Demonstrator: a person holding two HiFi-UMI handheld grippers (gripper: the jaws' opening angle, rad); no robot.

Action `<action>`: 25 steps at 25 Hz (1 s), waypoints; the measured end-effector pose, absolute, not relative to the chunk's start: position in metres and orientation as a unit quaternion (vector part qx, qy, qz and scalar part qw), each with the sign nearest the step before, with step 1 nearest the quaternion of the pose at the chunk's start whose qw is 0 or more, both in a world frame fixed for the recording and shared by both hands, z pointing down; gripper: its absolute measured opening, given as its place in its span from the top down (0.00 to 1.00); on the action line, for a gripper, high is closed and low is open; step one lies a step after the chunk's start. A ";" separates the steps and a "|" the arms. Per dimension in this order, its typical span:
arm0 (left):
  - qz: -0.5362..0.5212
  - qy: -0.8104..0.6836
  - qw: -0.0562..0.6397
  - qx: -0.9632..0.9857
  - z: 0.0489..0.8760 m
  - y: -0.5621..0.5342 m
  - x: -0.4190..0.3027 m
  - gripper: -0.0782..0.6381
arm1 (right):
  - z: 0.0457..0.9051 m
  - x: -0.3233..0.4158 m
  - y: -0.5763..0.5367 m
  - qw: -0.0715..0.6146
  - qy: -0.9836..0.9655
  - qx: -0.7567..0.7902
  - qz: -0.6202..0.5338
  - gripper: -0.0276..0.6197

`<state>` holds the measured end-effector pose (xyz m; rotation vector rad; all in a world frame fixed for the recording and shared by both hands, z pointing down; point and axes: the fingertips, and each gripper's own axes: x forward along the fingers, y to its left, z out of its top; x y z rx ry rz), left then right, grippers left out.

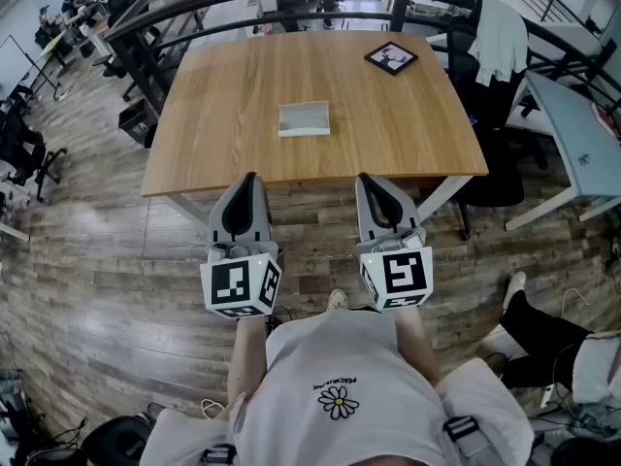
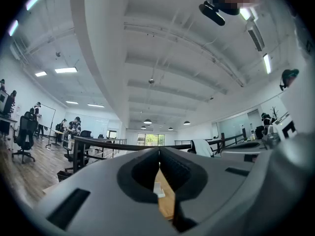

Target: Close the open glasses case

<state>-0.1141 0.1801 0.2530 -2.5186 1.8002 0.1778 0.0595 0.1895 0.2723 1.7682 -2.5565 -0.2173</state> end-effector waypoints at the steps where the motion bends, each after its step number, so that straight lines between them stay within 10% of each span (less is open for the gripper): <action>1: 0.057 0.580 0.020 -0.812 0.253 0.180 -0.114 0.87 | 0.272 0.059 0.190 0.014 -0.821 0.566 -0.070 0.95; 25: 0.047 0.583 0.006 -0.811 0.271 0.149 -0.096 0.87 | 0.286 0.075 0.162 0.001 -0.829 0.557 -0.046 0.95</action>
